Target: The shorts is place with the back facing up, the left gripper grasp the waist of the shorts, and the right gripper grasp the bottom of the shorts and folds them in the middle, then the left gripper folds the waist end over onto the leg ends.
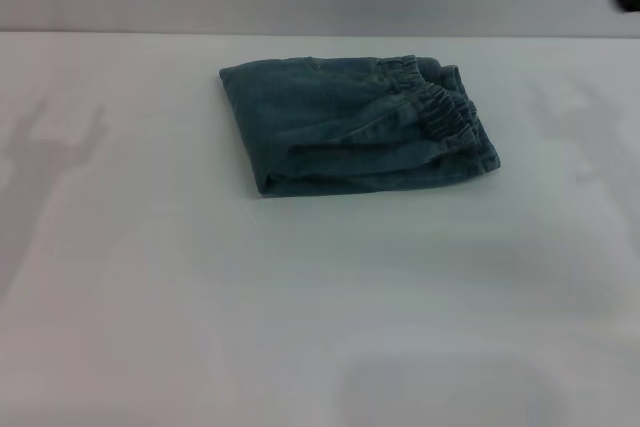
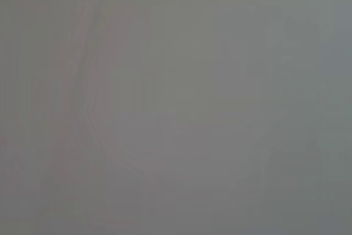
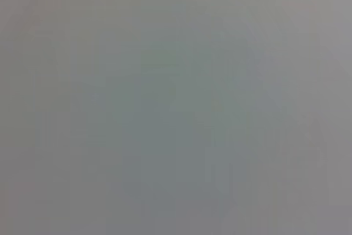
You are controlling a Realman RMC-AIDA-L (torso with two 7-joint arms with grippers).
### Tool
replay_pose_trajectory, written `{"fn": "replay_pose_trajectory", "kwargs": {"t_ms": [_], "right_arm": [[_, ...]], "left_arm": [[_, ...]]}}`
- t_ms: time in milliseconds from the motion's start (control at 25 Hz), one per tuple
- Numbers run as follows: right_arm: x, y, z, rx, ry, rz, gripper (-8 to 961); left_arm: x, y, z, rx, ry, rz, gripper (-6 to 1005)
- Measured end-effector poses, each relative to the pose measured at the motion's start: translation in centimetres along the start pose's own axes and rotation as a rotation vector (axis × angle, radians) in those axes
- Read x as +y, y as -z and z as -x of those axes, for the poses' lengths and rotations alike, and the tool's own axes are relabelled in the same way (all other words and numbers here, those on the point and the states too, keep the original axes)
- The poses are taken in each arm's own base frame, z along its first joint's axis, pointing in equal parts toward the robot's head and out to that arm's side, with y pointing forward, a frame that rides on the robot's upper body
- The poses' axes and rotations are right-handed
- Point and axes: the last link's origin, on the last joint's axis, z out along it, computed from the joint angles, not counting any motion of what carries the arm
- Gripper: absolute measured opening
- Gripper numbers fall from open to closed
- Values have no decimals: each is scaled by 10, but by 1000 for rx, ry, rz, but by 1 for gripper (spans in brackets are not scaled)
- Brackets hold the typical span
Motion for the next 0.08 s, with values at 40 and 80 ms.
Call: {"fn": "replay_pose_trajectory", "kwargs": {"t_ms": [40,80], "right_arm": [[-10,6,2,-28,5,-74,453],[-19,13,3,-50,12,-148,453]], "left_arm": [[-2,1,-1,10,-12,-12,846],[-4,2,-3,22,-24,-26,846]]}}
